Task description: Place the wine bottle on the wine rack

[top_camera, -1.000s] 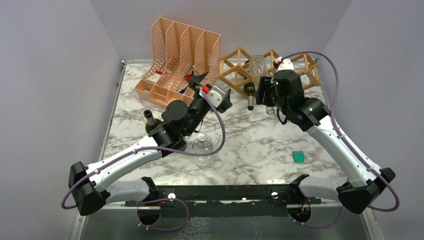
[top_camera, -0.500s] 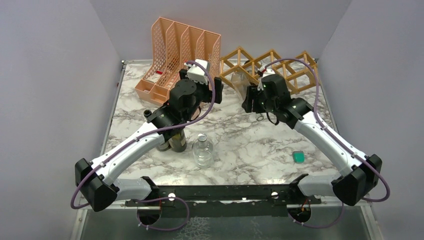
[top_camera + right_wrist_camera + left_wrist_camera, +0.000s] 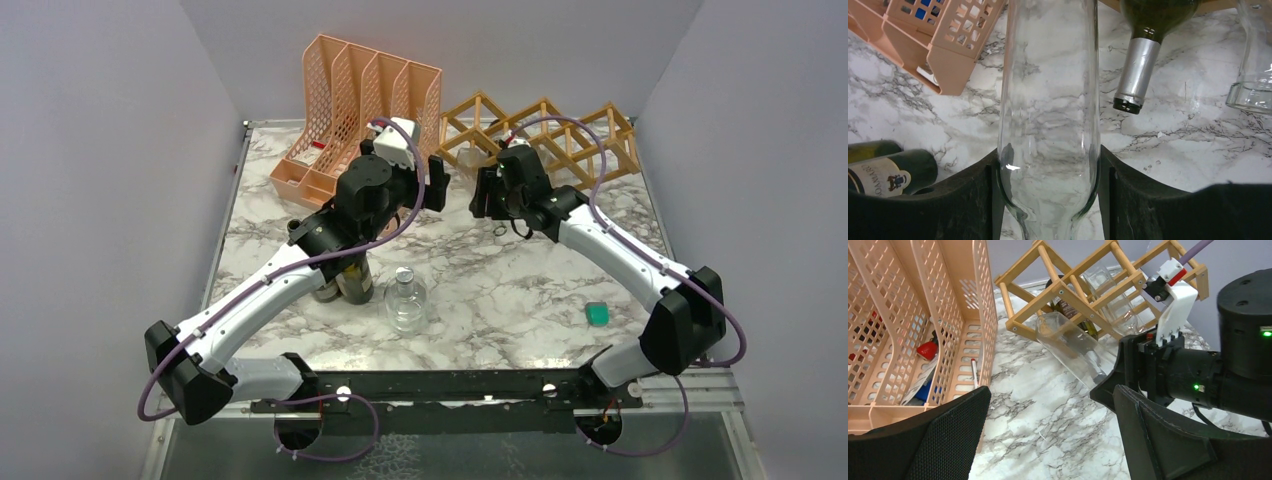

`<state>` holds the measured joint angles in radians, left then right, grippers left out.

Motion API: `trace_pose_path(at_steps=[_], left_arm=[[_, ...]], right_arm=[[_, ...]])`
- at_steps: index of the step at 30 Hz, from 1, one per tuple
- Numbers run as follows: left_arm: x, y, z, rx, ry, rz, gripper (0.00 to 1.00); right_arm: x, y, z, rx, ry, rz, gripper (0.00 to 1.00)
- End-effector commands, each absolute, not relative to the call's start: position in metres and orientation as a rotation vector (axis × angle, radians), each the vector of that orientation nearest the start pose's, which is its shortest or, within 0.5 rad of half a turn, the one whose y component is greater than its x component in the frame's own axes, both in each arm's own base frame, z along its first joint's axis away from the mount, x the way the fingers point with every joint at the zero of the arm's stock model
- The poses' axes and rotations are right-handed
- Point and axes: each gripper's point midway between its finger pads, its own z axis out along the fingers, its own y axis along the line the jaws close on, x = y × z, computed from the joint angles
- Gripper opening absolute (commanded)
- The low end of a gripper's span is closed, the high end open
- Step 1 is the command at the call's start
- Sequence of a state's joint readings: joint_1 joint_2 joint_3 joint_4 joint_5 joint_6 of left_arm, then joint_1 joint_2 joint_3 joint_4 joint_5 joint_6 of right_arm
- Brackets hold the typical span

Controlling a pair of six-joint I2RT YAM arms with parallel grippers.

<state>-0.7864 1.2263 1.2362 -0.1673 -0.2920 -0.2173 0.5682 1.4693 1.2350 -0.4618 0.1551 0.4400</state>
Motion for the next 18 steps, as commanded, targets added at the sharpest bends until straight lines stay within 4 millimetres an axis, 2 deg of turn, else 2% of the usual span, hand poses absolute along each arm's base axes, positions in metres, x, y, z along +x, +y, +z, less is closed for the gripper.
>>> trace_pose_path(at_steps=[1,9,15,18], left_arm=[[0.313,-0.254,0.357,0.25,1.703,-0.513,0.99],[0.312,-0.253,0.356,0.254,1.708,-0.511,0.99],[0.312,-0.252,0.356,0.256,1.708,-0.507,0.99],[0.312,-0.253,0.357,0.257,1.706,-0.511,0.99]], right_arm=[[0.388,0.216,0.225,0.087,2.138,0.36,0.01],[0.399,0.217,0.231,0.182,2.083,0.386,0.01],[0.405,0.224,0.232,0.225,2.058,0.429,0.01],[0.415,0.23,0.232,0.261,2.022,0.46,0.01]])
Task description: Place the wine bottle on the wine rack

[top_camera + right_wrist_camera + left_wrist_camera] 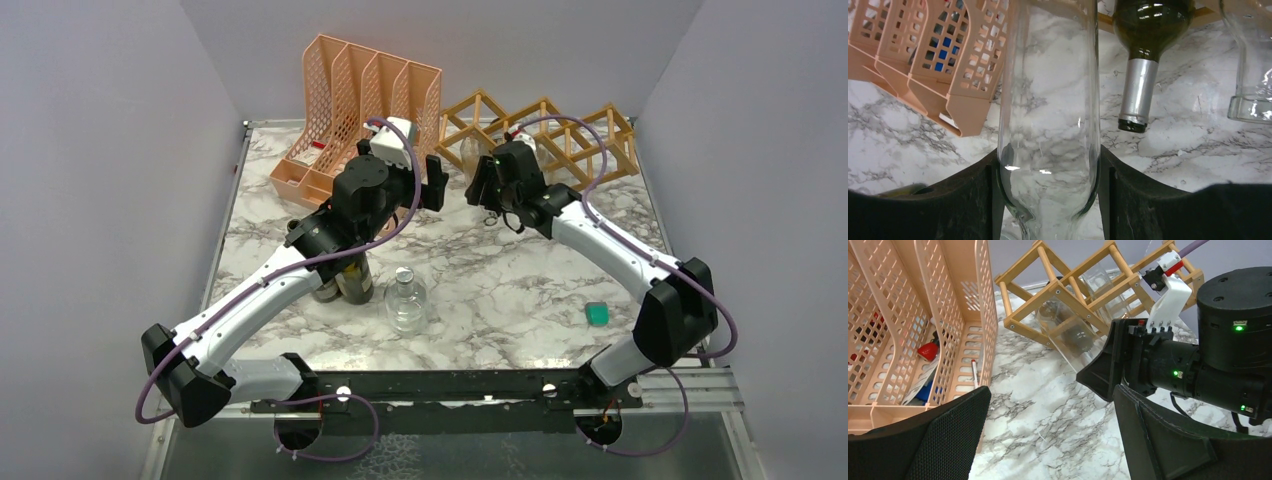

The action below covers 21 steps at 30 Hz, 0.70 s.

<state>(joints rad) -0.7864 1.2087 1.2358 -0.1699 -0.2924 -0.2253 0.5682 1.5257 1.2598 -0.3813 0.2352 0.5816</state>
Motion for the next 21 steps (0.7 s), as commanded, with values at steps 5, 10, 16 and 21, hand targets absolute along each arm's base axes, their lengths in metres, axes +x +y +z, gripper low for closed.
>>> trace_pose_path(at_steps=[5,10,16,21], left_arm=[[0.311,-0.251,0.36,0.259,1.705,-0.505,0.99],[0.308,-0.247,0.366,0.258,1.697,-0.507,0.99],[0.298,-0.239,0.383,0.257,1.692,-0.514,0.99],[0.289,-0.232,0.398,0.258,1.654,-0.534,0.99]], right_arm=[[0.436,0.24,0.238,0.316,1.951,0.505,0.01],[0.457,0.244,0.24,0.365,1.902,0.491,0.01],[0.479,0.245,0.224,0.425,1.899,0.438,0.01],[0.494,0.244,0.216,0.44,1.888,0.414,0.01]])
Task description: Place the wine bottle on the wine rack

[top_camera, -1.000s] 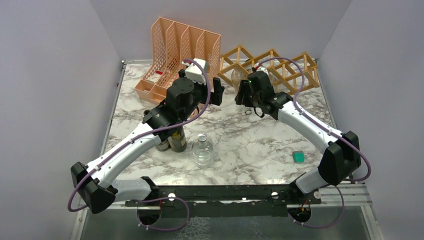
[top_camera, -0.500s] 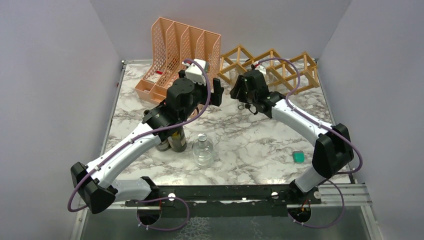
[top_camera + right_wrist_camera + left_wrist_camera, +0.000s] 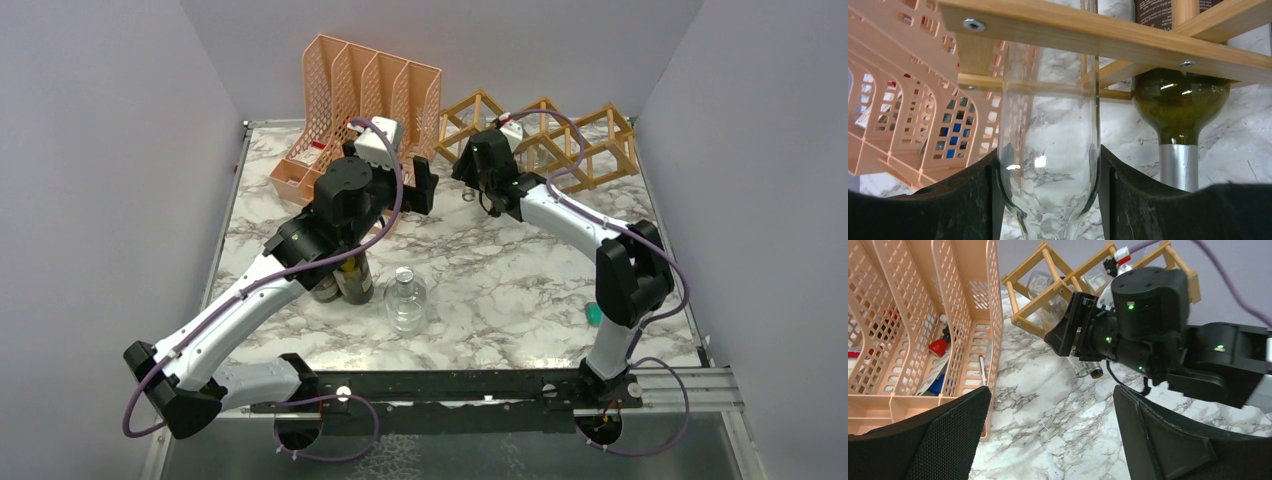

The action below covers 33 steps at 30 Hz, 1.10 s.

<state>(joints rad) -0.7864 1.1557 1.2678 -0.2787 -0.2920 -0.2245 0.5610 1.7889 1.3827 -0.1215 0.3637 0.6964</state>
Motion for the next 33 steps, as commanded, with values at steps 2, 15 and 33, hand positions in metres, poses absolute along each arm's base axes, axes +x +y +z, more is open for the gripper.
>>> trace_pose_path(at_steps=[2,15,33], left_arm=[[0.287,-0.231,0.4,0.264,1.65,-0.538,0.99],[0.289,-0.234,0.392,0.287,1.67,-0.522,0.99],[0.291,-0.234,0.39,0.284,1.676,-0.516,0.99]], right_arm=[[0.499,0.243,0.215,0.434,1.875,0.404,0.01],[0.518,0.241,0.197,0.41,1.856,0.373,0.2],[0.525,0.243,0.189,0.421,1.909,0.423,0.69]])
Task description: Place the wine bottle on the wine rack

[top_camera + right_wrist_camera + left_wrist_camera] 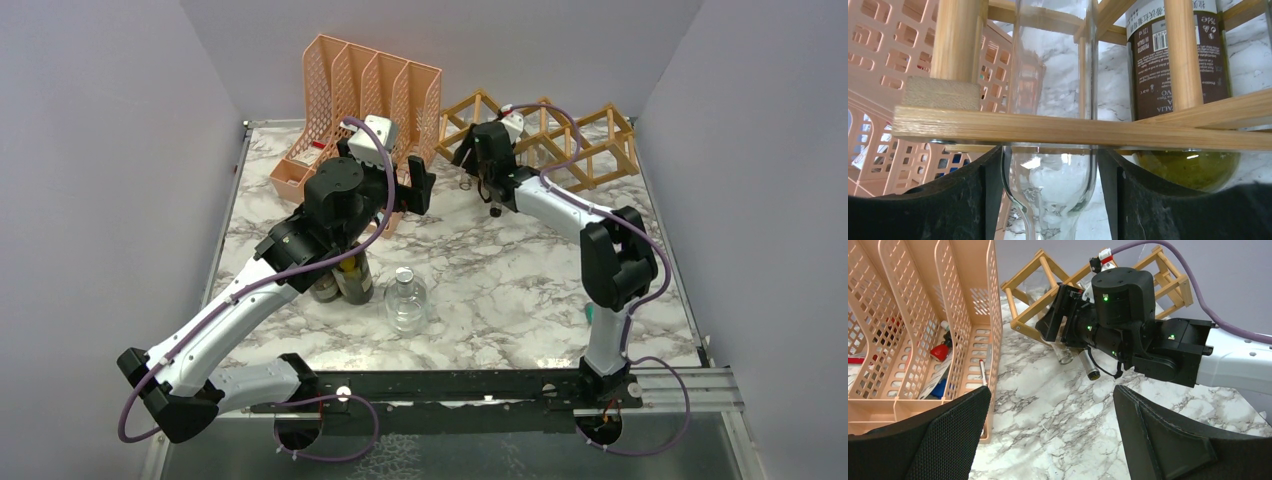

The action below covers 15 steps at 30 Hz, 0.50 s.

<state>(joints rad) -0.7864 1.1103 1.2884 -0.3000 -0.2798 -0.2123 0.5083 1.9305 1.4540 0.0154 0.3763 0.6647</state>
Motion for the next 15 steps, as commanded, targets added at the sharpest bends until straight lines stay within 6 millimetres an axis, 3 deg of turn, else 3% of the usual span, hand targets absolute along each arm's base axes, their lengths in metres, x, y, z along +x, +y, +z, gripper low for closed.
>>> trace_pose_path(at_steps=[1,8,15], left_arm=[[0.29,-0.234,0.39,0.283,1.676,-0.516,0.99],[0.291,-0.232,0.39,0.283,1.674,-0.502,0.99],[0.293,-0.228,0.398,0.279,1.657,-0.481,0.99]], right_arm=[[0.525,0.243,0.188,0.421,1.915,0.428,0.7],[0.523,0.246,0.189,0.372,1.95,0.426,0.76],[0.508,0.236,0.217,0.349,1.927,0.42,0.8]])
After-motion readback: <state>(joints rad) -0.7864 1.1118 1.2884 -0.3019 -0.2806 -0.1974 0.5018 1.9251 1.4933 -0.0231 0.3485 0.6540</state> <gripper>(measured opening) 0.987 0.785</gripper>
